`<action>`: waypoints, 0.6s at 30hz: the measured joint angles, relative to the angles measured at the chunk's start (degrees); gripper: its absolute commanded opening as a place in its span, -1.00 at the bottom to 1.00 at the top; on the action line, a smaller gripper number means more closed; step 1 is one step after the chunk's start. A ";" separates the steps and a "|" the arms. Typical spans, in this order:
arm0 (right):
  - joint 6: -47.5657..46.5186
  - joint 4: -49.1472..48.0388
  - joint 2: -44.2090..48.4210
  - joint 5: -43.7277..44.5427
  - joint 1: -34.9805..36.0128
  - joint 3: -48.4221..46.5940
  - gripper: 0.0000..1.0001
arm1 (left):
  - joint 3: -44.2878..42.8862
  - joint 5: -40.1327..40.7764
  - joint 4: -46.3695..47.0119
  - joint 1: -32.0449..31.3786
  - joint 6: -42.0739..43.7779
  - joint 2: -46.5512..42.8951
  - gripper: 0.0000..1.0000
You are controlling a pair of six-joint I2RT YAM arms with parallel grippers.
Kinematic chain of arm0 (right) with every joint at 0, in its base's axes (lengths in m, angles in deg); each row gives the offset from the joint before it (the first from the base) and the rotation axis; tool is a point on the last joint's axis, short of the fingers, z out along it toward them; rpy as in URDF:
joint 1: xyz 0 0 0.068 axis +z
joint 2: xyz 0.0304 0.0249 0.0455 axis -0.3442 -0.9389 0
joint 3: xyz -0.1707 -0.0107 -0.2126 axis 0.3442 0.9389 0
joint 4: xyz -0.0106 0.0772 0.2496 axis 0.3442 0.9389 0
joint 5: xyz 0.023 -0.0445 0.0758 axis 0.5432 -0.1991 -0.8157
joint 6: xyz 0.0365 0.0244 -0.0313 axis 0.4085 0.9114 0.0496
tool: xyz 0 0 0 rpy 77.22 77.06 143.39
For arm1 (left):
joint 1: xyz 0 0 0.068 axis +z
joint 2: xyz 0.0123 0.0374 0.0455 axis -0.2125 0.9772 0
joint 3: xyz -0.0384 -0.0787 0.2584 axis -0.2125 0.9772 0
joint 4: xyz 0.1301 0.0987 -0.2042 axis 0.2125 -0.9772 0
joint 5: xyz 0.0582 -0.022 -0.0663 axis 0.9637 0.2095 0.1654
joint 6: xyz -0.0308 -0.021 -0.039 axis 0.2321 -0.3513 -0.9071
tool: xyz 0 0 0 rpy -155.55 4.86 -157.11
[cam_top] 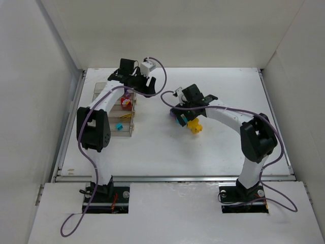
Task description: Sort the legos into containers by color
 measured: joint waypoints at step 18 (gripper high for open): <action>1.99 1.18 -1.16 0.02 0.00 2.67 1.00 | -2.54 -4.44 -0.85 -0.96 -9.99 10.47 0.37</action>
